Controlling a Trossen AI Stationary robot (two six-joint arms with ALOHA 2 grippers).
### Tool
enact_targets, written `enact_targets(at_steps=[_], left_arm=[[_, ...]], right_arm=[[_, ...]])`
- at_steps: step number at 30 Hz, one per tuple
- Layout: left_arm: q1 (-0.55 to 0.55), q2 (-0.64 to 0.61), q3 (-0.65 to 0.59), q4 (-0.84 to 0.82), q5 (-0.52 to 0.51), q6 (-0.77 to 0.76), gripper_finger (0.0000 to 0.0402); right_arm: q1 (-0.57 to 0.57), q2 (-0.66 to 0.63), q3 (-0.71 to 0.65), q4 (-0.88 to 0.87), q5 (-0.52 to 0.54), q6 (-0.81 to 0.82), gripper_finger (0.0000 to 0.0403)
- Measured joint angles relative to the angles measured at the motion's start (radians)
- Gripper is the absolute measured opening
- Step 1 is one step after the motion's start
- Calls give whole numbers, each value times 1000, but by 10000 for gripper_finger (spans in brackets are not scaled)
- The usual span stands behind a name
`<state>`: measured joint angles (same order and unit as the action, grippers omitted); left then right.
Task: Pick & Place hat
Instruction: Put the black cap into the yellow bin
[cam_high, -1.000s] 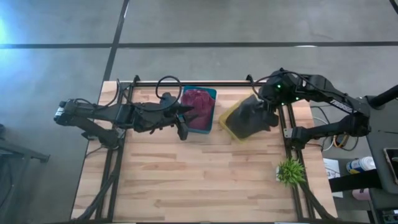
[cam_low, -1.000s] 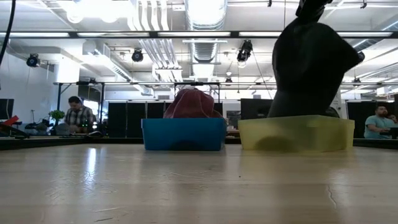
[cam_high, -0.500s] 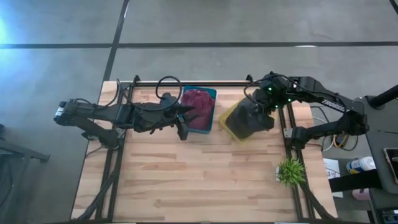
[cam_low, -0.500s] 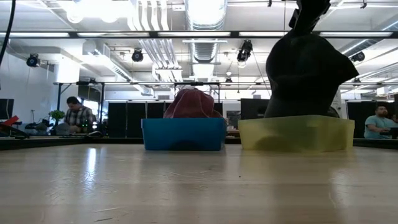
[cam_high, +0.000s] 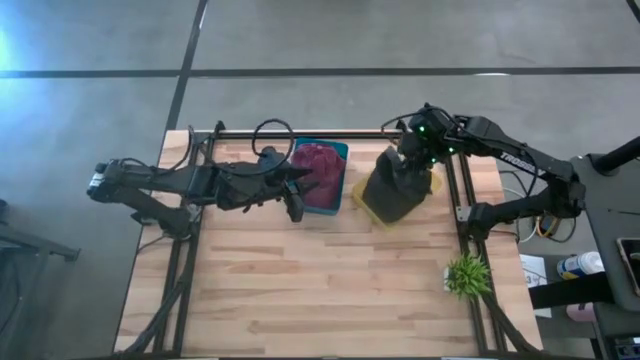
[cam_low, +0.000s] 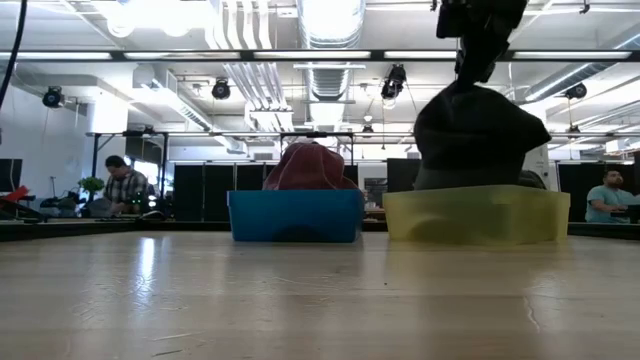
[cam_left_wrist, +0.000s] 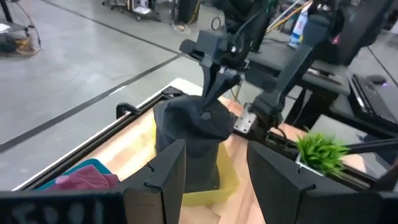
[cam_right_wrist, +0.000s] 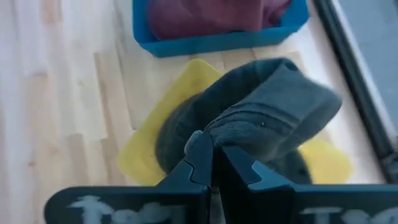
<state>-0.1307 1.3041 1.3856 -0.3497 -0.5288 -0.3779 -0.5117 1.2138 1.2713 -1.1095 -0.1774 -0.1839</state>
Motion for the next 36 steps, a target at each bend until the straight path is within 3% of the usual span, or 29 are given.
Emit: enact_targets(at_steps=[6,15,19,23,32,36], left_arm=[[146,67,0,14,255,40,165],[240,221,0,118,365,254,165],[240,296,0,149,427,323,165],[239,363,0,219,442,349,165],[227,524,0,434,587,350,165],[218,587,0,497,591,355,165]], right_arm=[[-44,36,-47,-14,-130,79,8],[-44,51,-147,116,-132,132,8],[-43,41,-148,140,-23,114,9],[-58,43,-149,142,-1,104,12],[-65,37,-143,141,104,133,110],[-65,14,-124,142,245,135,162]])
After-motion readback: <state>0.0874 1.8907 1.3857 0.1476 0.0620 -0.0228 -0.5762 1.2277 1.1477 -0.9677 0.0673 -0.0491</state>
